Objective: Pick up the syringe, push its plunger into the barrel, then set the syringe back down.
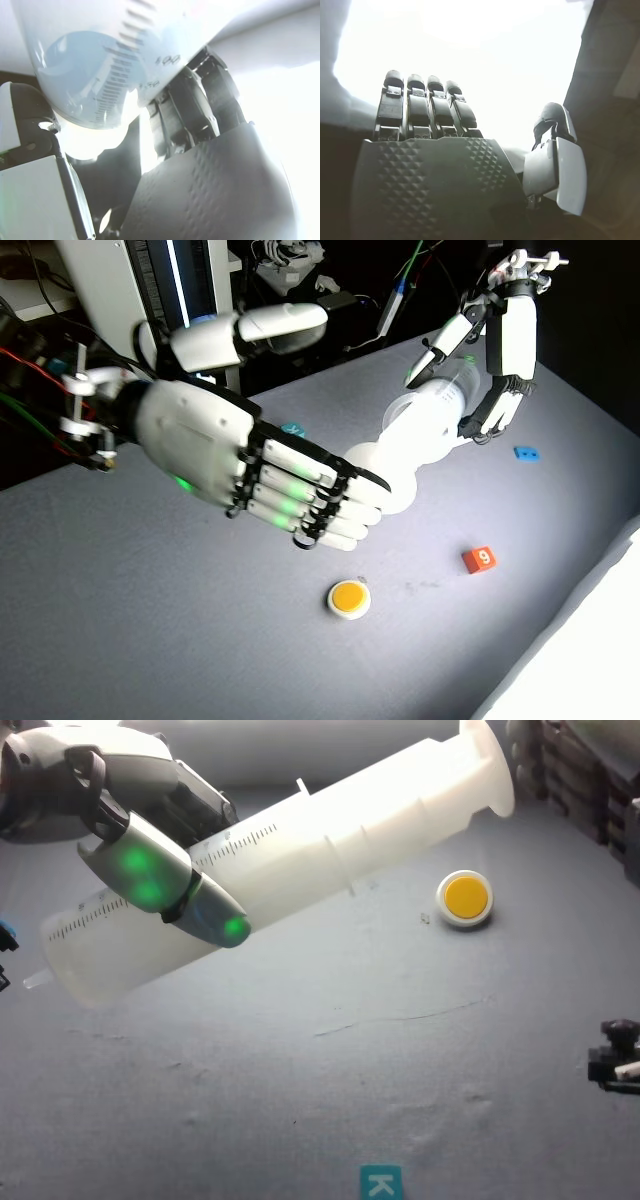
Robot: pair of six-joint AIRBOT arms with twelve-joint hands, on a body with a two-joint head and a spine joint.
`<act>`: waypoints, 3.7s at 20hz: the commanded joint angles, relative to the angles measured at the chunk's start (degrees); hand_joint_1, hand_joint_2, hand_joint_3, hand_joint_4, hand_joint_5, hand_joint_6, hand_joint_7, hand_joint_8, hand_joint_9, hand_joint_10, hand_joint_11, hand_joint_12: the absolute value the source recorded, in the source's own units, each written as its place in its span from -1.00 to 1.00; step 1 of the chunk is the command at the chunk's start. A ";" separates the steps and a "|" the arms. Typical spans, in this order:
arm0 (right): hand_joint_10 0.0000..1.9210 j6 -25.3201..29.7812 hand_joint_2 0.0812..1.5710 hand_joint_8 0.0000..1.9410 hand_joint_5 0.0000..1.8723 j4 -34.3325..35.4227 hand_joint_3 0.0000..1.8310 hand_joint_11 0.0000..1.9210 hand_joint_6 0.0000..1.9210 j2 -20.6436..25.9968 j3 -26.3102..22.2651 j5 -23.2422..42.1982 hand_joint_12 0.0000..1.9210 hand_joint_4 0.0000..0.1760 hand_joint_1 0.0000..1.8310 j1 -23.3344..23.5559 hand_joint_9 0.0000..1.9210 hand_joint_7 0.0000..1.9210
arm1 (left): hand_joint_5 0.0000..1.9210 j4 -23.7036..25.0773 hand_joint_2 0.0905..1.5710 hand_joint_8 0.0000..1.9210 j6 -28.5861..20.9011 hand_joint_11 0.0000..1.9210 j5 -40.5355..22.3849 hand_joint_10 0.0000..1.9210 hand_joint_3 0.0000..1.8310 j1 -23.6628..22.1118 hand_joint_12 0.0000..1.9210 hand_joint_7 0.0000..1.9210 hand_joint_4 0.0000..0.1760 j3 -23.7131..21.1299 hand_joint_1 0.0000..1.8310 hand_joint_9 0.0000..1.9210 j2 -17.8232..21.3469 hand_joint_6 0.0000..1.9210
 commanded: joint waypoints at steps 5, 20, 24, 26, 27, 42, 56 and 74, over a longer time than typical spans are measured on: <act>-1.00 -0.01 0.28 -1.00 -1.00 -5.14 -1.00 -1.00 -1.00 -1.27 -1.35 7.91 -1.00 -1.00 -1.00 0.00 -1.00 -1.00 | -0.06 -0.04 0.40 0.01 -0.63 -0.56 -5.49 -0.21 -1.00 -1.48 0.44 0.06 -0.95 -0.27 0.33 -0.05 0.48 0.14; -1.00 -3.82 0.31 -1.00 -1.00 -6.85 -1.00 -1.00 -1.00 -10.81 -6.98 5.38 -1.00 -1.00 -1.00 -0.26 -1.00 -1.00 | -0.08 1.43 0.40 0.01 -0.62 -0.58 -5.26 -0.21 -1.00 -0.93 0.47 0.09 -1.00 -0.18 0.34 -0.04 0.49 0.12; -1.00 -5.62 0.31 -1.00 -1.00 -6.85 -1.00 -1.00 -1.00 -13.77 -8.74 5.12 -1.00 -1.00 -1.00 0.44 -1.00 -1.00 | -0.06 1.84 0.39 0.04 -0.61 -0.58 -5.26 -0.19 -1.00 -0.81 0.49 0.08 -1.00 0.03 0.33 -0.05 0.43 0.09; -1.00 -6.29 0.32 -1.00 -1.00 -6.84 -1.00 -1.00 -1.00 -15.40 -9.65 4.54 -1.00 -1.00 -1.00 0.38 -1.00 -1.00 | -0.06 1.87 0.39 0.01 -0.61 -0.53 -5.26 -0.19 -1.00 -0.73 0.46 0.10 -1.00 0.03 0.34 -0.03 0.38 0.08; -1.00 -6.34 0.32 -1.00 -1.00 -6.84 -1.00 -1.00 -1.00 -15.91 -9.80 4.31 -1.00 -1.00 -1.00 0.38 -1.00 -1.00 | -0.05 1.93 0.39 0.00 -0.61 -0.51 -5.26 -0.19 -1.00 -0.69 0.46 0.10 -1.00 0.03 0.34 -0.03 0.38 0.08; -1.00 -6.36 0.34 -1.00 -0.99 -6.82 -0.99 -1.00 -1.00 -24.50 -9.81 -5.60 -1.00 -1.00 -1.00 2.20 -1.00 -1.00 | -0.08 2.13 0.40 0.08 -0.61 -0.55 -5.26 -0.08 -1.00 -0.67 0.52 0.08 -1.00 0.20 0.34 -0.07 0.27 0.08; -1.00 -6.73 0.34 -1.00 -0.99 -6.88 -1.00 -1.00 -1.00 -4.45 -11.80 0.05 -1.00 -1.00 -1.00 2.48 -1.00 -1.00 | -0.07 3.43 0.39 0.04 -0.61 -0.54 -5.23 -0.06 -1.00 -0.05 0.52 0.10 -1.00 0.25 0.35 -0.07 0.29 0.08; -1.00 3.83 0.35 -1.00 -0.98 -25.49 -1.00 -1.00 -1.00 9.87 2.06 4.75 -1.00 -1.00 -1.00 -12.93 -1.00 -1.00 | -0.09 16.67 0.40 0.08 -0.57 -0.59 -2.74 -0.06 -1.00 12.90 0.52 0.08 -1.00 5.40 0.34 -0.10 -6.40 0.10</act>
